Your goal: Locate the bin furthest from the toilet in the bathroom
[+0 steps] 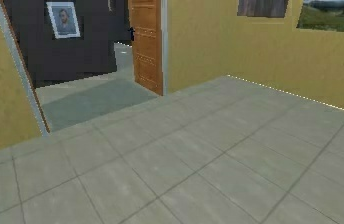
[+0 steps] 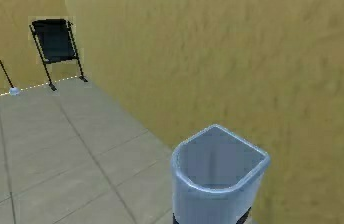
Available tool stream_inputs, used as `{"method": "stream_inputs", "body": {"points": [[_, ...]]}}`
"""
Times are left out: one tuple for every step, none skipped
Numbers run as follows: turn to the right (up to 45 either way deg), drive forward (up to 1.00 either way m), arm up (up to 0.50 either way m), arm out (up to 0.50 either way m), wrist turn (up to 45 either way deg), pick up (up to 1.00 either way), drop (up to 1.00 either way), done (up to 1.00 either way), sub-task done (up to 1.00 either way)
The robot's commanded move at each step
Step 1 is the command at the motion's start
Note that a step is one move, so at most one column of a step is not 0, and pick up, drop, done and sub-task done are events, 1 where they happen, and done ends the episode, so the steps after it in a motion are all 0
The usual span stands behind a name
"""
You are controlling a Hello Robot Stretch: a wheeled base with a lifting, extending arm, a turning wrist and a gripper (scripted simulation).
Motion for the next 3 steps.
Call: {"method": "stream_inputs", "body": {"points": [[45.0,0.00,0.00,0.00,0.0,0.00,0.00,0.00,0.00],[3.0,0.00,0.00,0.00,0.0,0.00,0.00,0.00,0.00],[0.0,0.80,0.00,0.00,0.0,0.00,0.00,0.00,0.00]]}}
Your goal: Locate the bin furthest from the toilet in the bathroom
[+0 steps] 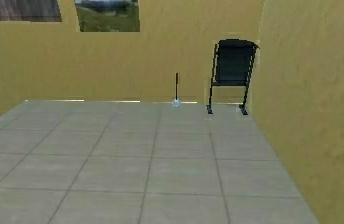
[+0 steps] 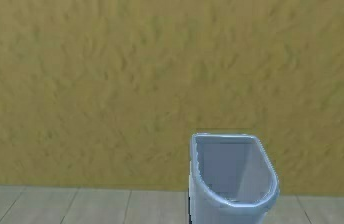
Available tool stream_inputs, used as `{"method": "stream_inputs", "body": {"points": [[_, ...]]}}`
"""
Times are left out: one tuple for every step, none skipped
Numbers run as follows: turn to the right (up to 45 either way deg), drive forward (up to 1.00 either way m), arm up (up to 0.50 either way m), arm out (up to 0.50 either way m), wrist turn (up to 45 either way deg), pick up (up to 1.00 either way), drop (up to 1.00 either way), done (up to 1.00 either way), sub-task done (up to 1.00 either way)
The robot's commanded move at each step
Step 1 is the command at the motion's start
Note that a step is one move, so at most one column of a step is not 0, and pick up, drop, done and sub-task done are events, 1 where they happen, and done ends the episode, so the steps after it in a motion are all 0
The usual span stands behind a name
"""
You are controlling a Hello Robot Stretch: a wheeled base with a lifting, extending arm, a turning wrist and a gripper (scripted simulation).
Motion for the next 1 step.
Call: {"method": "stream_inputs", "body": {"points": [[9.0,0.00,0.00,0.00,0.0,0.00,0.00,0.00,0.00]]}}
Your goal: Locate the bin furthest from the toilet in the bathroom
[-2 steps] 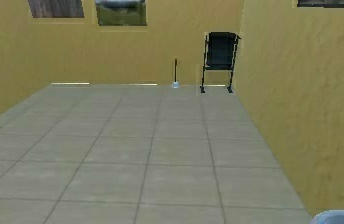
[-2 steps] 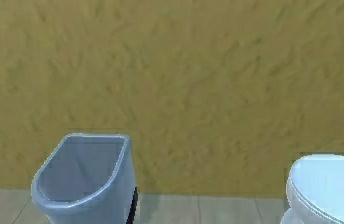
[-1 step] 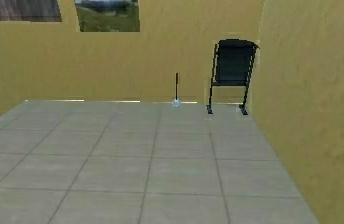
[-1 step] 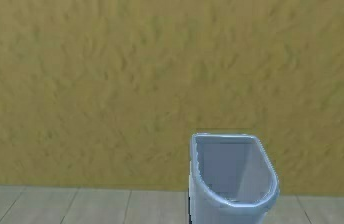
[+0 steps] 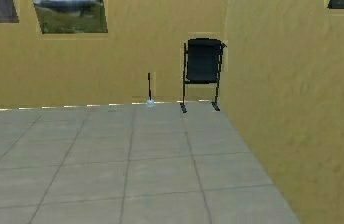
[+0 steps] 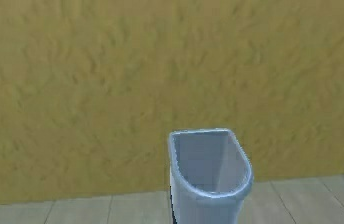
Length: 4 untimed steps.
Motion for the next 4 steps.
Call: {"method": "stream_inputs", "body": {"points": [[0.0,1.00,0.00,0.00,0.0,0.00,0.00,0.00,0.00],[3.0,0.00,0.00,0.00,0.0,0.00,0.00,0.00,0.00],[0.0,0.85,0.00,0.00,0.0,0.00,0.00,0.00,0.00],[15.0,0.00,0.00,0.00,0.0,0.00,0.00,0.00,0.00]]}}
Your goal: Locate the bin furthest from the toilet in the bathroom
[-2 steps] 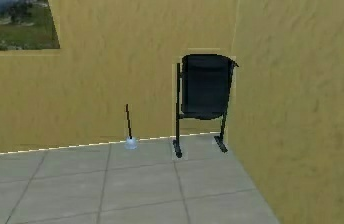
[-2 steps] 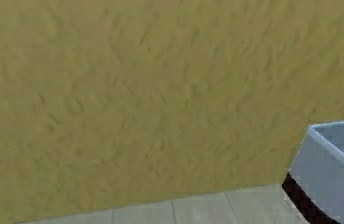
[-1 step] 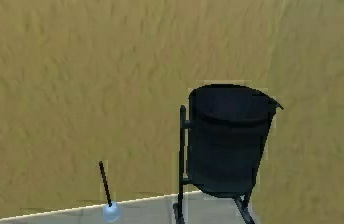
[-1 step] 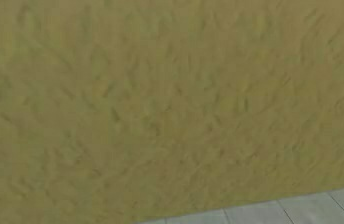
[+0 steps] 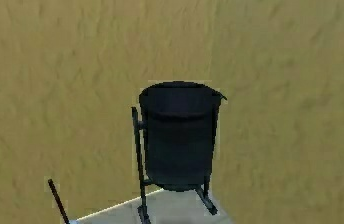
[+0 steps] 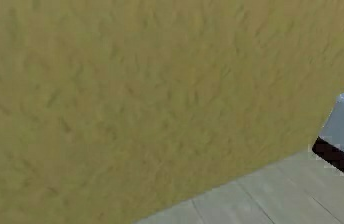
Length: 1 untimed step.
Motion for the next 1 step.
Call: {"method": "stream_inputs", "body": {"points": [[0.0,0.00,0.00,0.00,0.0,0.00,0.00,1.00,0.00]]}}
